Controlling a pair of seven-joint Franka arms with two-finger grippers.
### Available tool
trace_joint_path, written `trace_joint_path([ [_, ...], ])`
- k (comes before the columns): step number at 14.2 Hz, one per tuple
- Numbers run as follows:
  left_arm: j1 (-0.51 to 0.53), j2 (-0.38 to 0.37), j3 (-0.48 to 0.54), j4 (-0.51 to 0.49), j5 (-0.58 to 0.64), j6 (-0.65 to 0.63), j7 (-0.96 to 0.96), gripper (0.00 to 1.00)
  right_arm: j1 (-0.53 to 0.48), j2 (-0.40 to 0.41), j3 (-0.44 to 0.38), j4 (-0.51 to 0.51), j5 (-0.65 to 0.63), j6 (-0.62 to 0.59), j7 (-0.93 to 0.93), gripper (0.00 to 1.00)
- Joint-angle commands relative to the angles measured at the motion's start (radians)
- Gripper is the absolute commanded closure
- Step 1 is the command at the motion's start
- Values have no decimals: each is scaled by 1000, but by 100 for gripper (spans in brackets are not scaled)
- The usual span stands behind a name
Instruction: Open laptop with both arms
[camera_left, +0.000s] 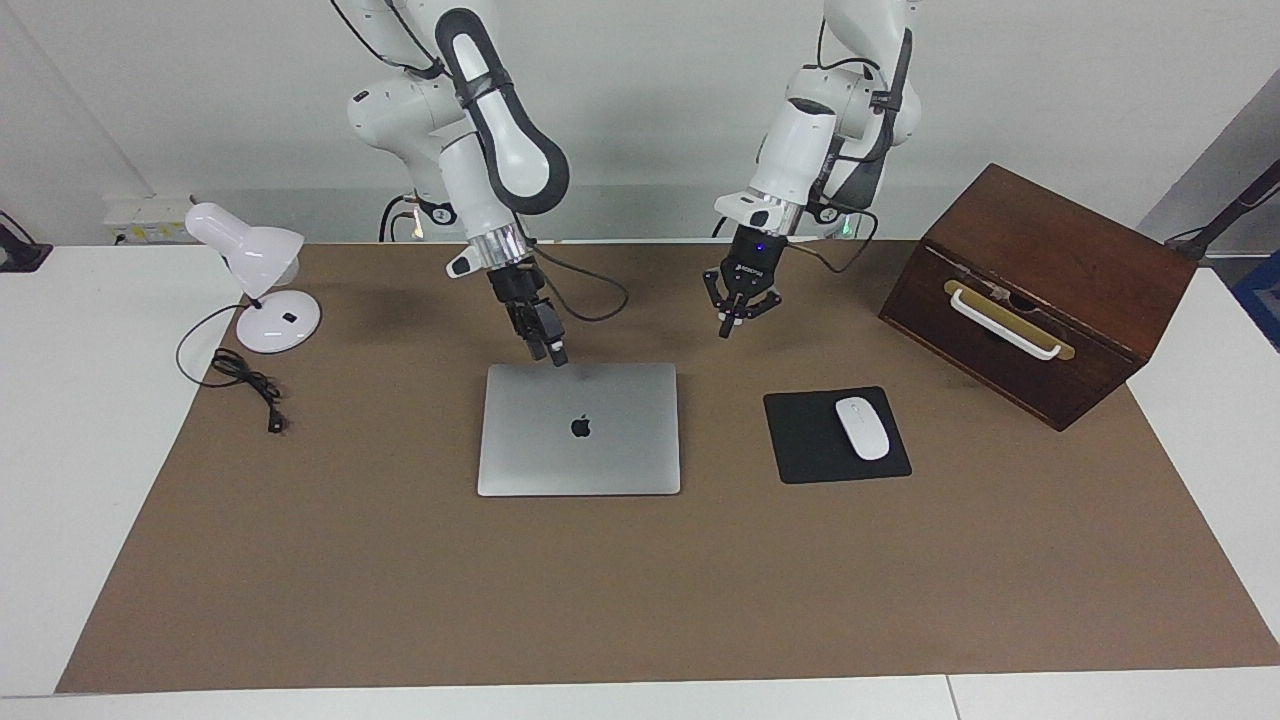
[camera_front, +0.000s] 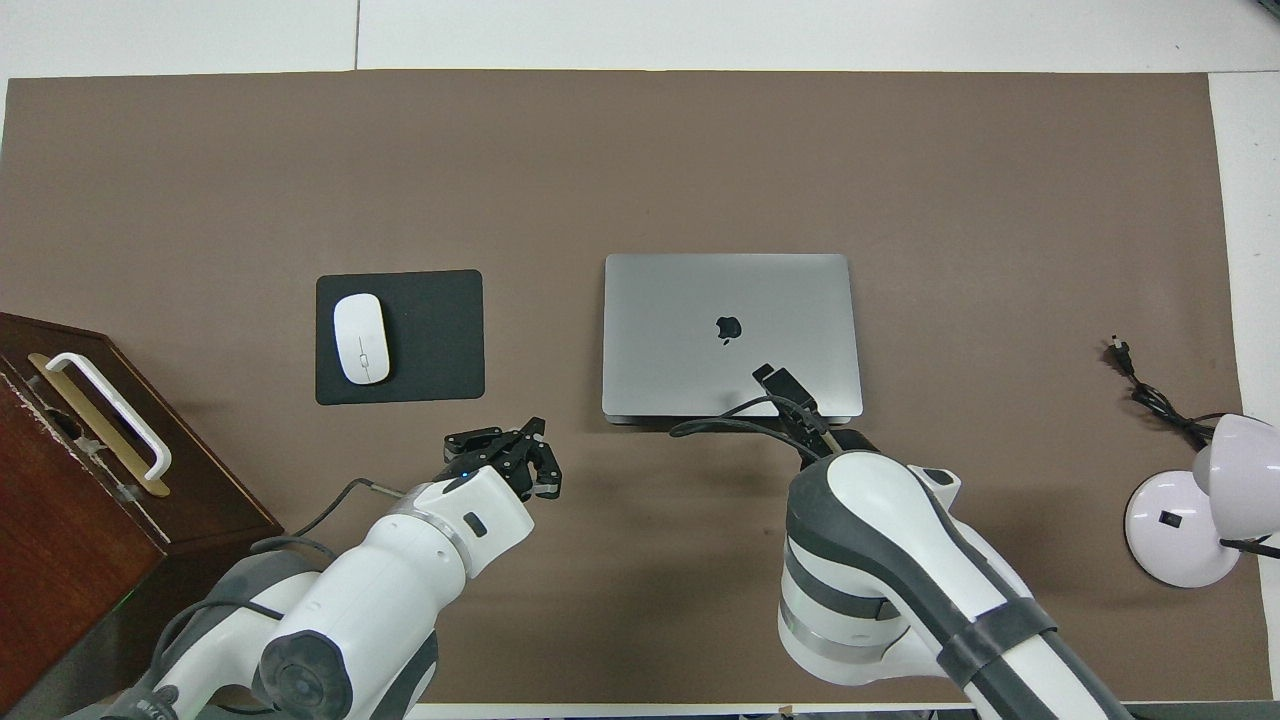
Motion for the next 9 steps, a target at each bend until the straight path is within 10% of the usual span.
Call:
trace_joint_path([
  [1, -48, 87, 16, -2, -9, 133, -3, 100, 18, -29, -1, -17, 82, 23, -23, 0],
  [9, -112, 191, 19, -4, -9, 288, 11, 100, 30, -13, -1, -43, 110, 48, -23, 0],
])
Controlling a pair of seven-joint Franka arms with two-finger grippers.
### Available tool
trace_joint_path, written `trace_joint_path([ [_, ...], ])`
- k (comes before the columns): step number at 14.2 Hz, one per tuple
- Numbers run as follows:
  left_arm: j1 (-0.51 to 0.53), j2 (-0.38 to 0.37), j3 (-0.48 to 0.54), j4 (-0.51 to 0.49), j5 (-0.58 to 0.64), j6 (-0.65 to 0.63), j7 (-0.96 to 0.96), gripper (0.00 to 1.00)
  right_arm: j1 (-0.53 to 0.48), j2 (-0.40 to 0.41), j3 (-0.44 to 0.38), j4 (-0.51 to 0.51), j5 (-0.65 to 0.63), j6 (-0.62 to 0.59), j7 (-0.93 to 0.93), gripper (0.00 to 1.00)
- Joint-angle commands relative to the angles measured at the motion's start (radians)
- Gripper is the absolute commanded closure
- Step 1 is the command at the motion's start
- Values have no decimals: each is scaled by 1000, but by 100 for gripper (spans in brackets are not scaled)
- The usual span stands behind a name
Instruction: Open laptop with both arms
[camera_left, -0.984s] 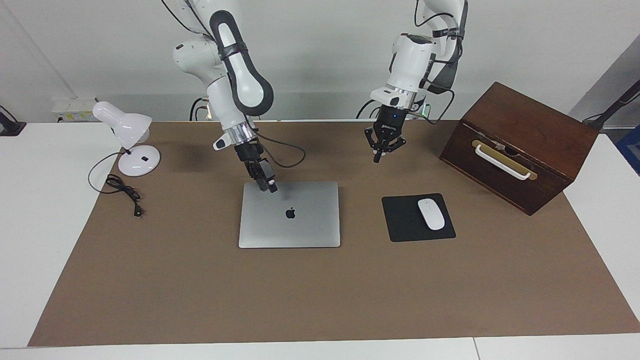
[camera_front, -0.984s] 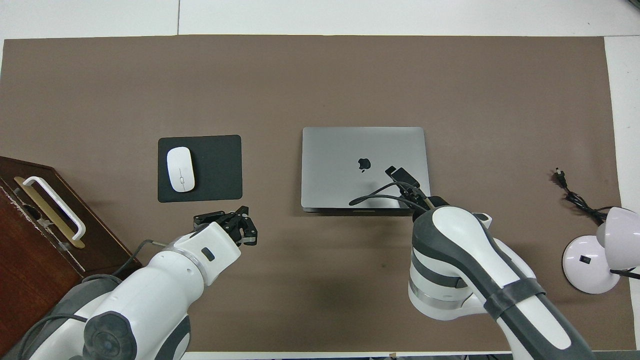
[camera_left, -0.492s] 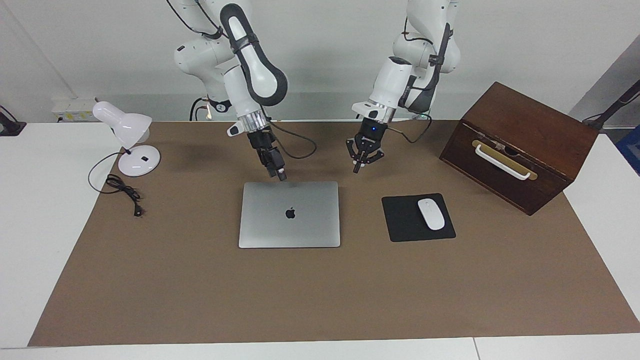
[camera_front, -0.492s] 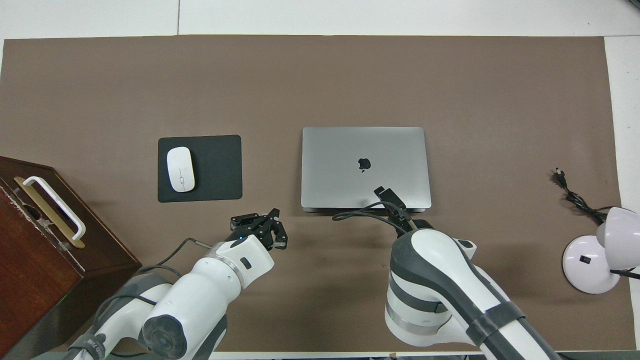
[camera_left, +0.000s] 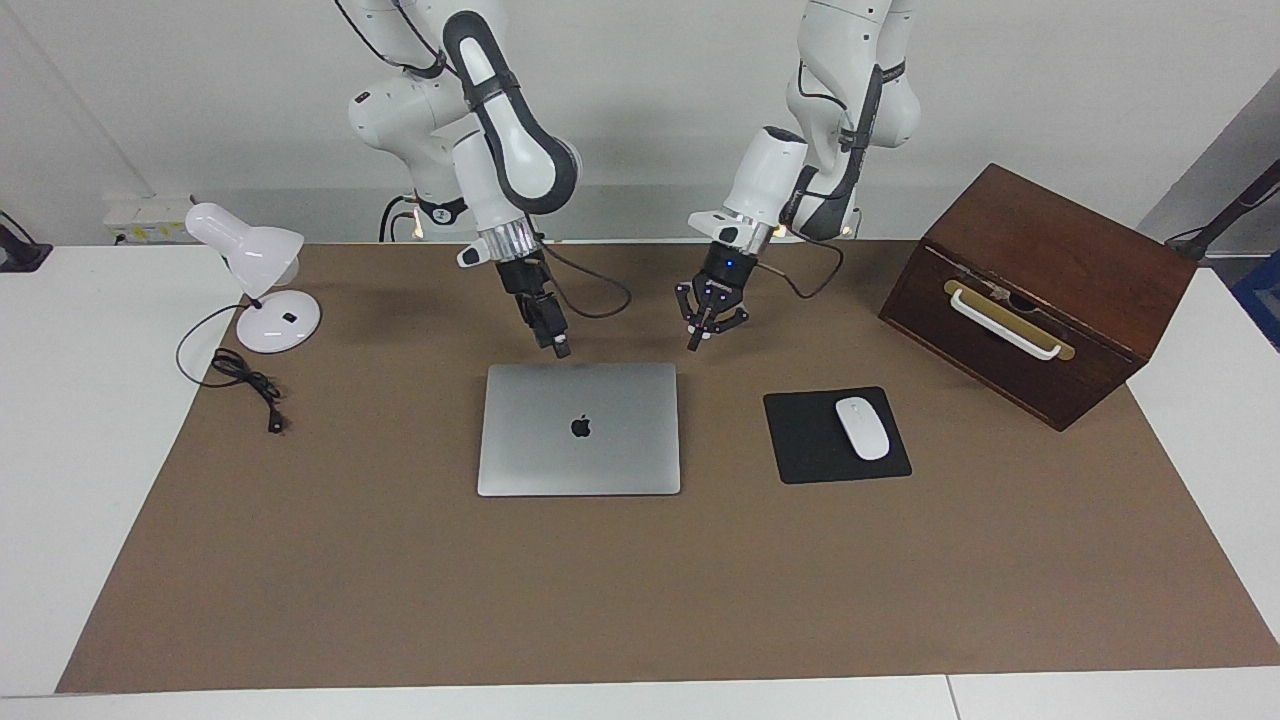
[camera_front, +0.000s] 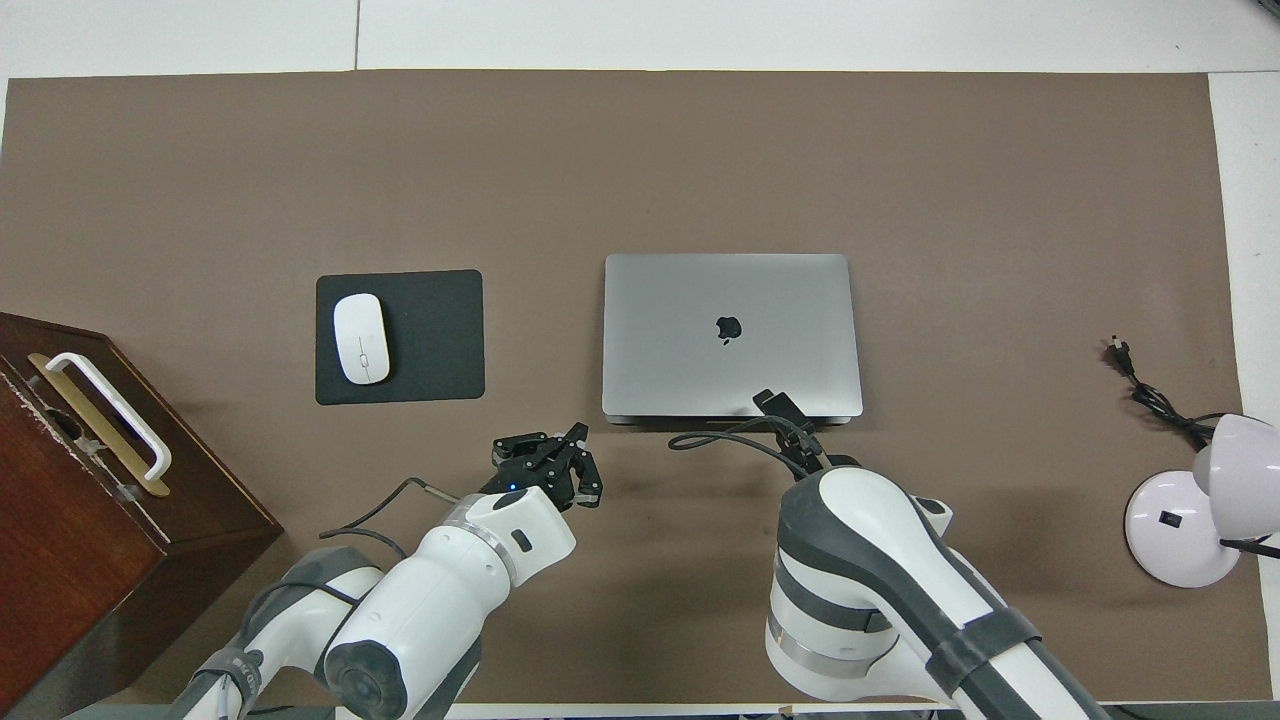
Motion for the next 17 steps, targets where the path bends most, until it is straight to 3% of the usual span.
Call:
trace_joint_path([
  [1, -48, 78, 18, -4, -10, 107, 12, 100, 3, -10, -2, -18, 32, 11, -23, 0],
  [5, -52, 109, 19, 6, -10, 127, 16, 100, -3, -4, -2, -18, 32, 6, -27, 0],
  [8, -52, 187, 21, 70, -9, 129, 49, 100, -18, 11, -2, -9, 30, -11, -36, 0],
  [17, -32, 227, 25, 117, -9, 129, 174, 100, -58, 45, -4, -2, 29, -34, -93, 0],
])
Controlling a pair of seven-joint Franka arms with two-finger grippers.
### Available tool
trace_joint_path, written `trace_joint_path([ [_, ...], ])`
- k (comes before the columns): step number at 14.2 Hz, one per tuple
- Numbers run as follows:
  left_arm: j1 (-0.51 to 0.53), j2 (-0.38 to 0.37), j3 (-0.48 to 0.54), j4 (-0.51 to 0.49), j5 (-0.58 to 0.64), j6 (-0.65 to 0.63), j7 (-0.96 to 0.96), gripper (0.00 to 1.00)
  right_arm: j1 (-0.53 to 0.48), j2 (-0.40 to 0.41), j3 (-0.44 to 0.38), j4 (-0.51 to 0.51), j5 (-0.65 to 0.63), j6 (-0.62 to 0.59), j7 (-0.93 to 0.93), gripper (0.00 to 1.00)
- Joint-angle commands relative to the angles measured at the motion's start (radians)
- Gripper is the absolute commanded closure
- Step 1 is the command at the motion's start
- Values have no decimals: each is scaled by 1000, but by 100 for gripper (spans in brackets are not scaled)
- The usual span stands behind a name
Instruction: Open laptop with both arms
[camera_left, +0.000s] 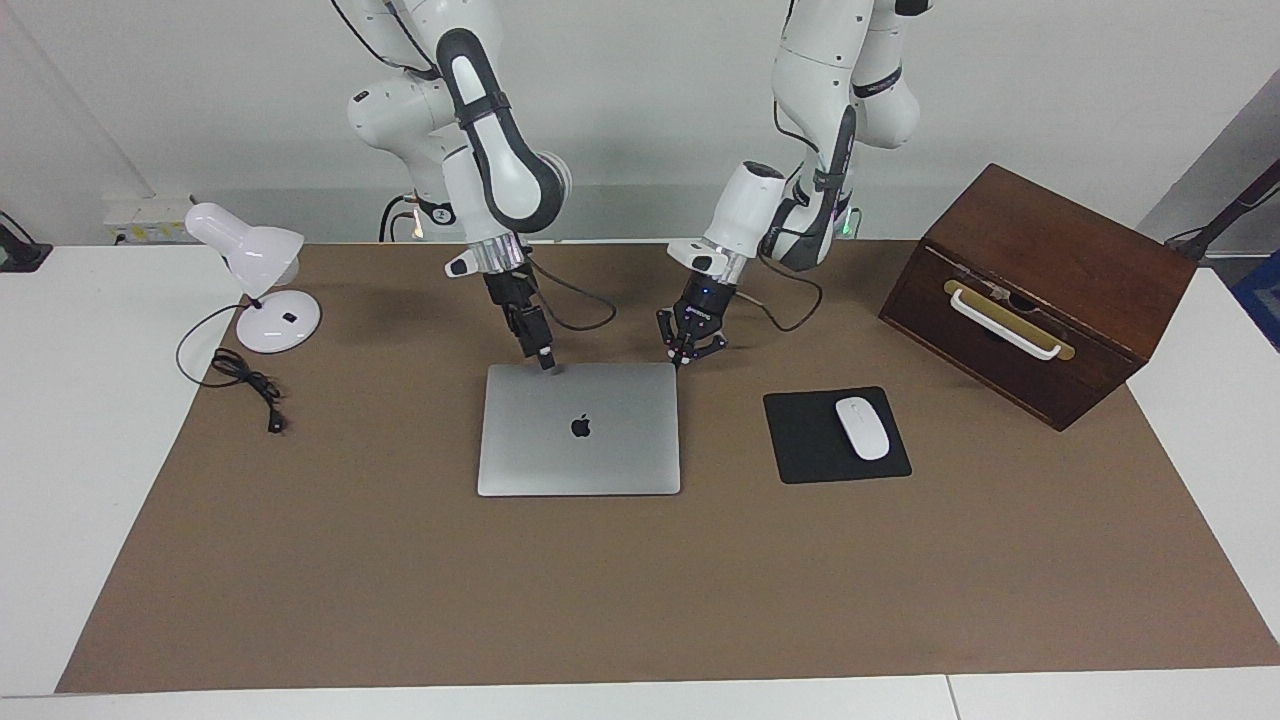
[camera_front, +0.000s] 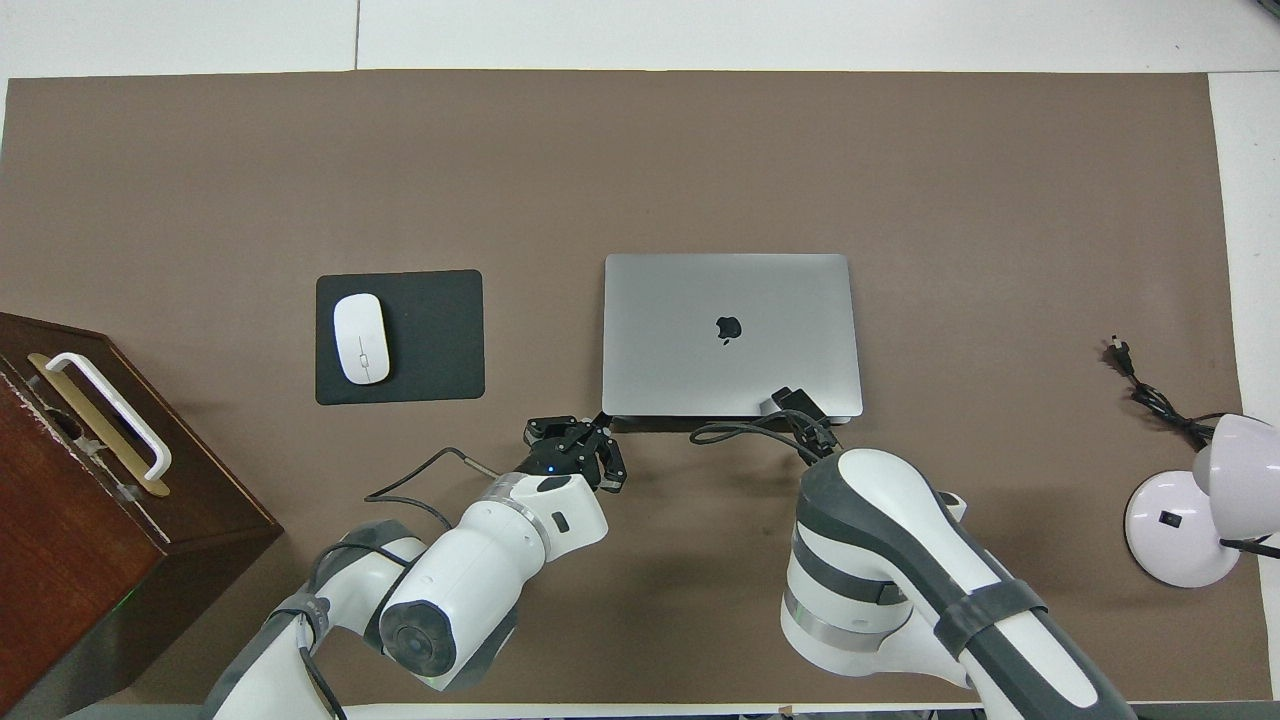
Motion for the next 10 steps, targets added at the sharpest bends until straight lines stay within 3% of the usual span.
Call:
trace_joint_path([
  [1, -4, 37, 8, 39, -9, 22, 39, 100, -15, 17, 2, 11, 28, -20, -56, 0],
  [10, -4, 106, 24, 106, -9, 22, 44, 100, -23, 41, 2, 14, 28, -36, -72, 0],
])
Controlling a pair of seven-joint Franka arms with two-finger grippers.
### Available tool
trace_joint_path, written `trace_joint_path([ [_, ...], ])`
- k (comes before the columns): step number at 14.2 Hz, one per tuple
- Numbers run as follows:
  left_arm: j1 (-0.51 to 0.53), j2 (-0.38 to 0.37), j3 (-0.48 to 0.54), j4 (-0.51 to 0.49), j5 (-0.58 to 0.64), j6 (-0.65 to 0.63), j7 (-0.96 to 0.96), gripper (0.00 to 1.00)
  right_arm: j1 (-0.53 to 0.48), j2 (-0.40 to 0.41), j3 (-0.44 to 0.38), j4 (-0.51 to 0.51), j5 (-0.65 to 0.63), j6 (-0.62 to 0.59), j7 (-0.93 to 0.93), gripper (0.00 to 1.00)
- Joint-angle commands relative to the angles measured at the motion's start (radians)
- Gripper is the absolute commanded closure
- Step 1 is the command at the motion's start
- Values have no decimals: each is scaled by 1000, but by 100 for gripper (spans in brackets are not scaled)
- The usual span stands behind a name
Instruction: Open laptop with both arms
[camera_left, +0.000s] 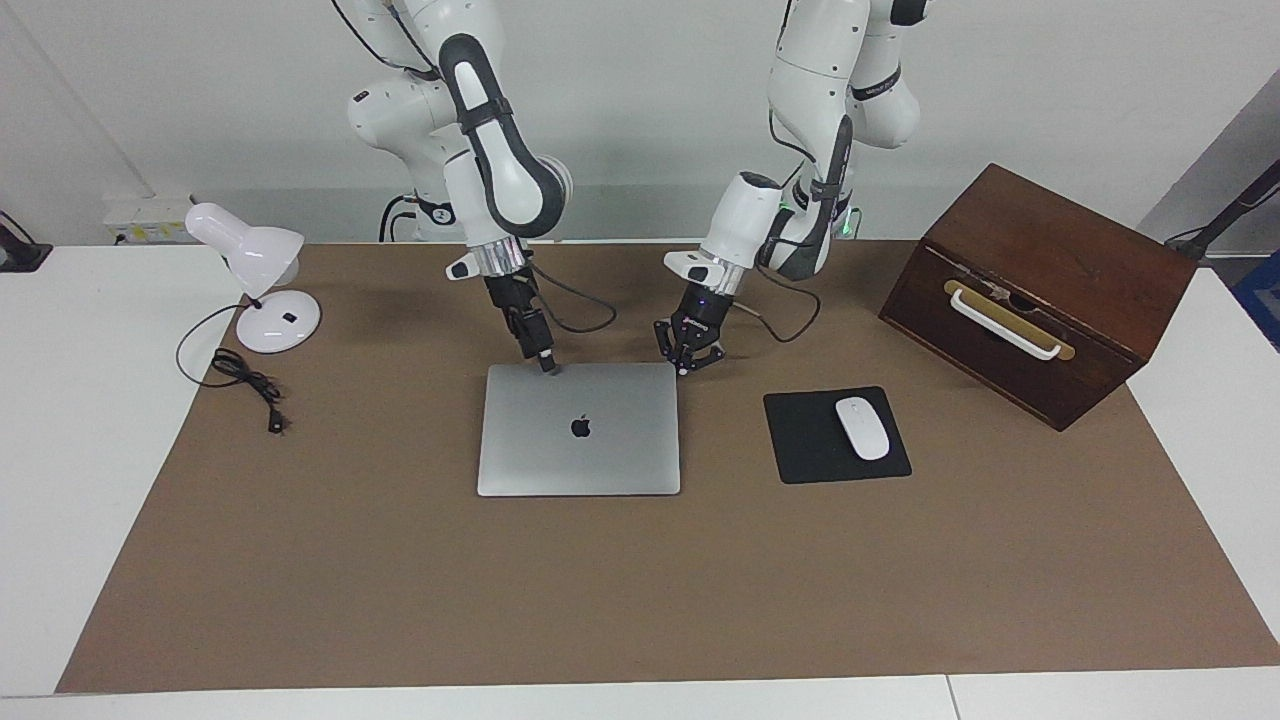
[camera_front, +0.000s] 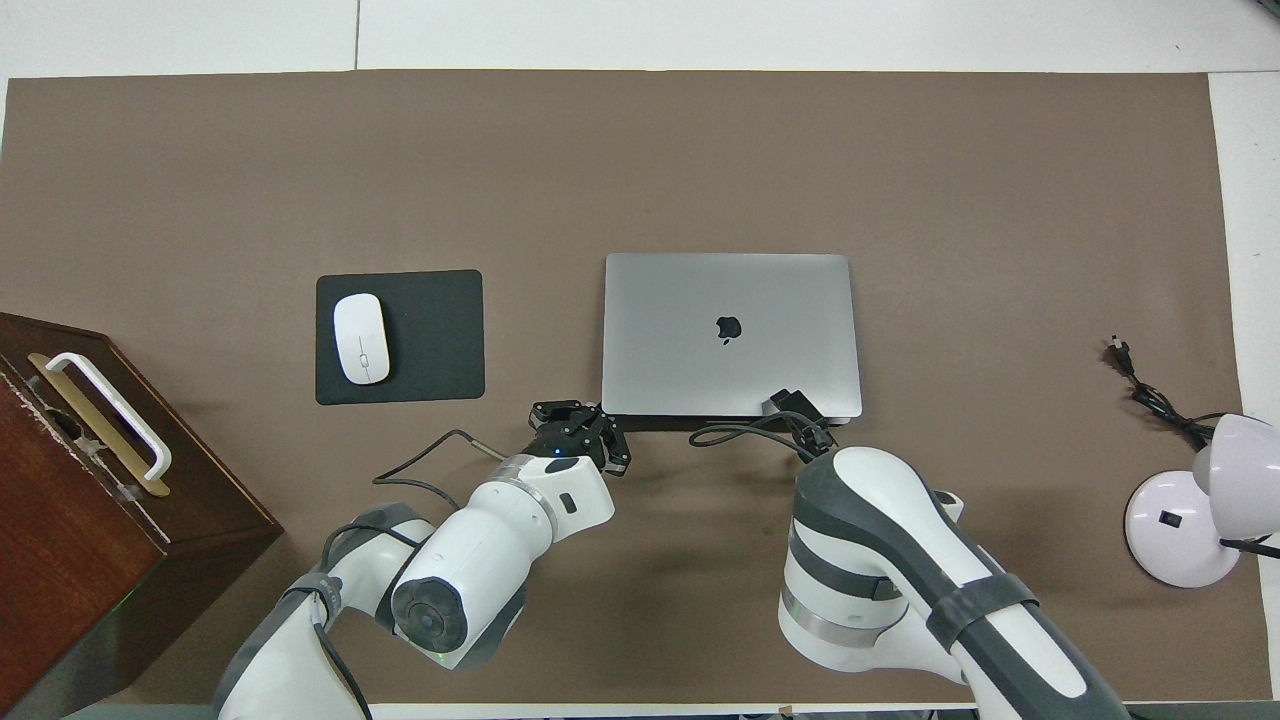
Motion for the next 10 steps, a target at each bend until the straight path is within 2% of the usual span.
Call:
trace_joint_path([
  [1, -7, 53, 12, 51, -9, 22, 22, 100, -22, 48, 2, 27, 28, -48, -67, 0],
  [3, -7, 59, 12, 53, -9, 22, 22, 100, -22, 77, 2, 57, 28, -51, -67, 0],
  [10, -5, 64, 12, 55, -7, 22, 27, 100, -9, 102, 4, 142, 30, -51, -57, 0],
])
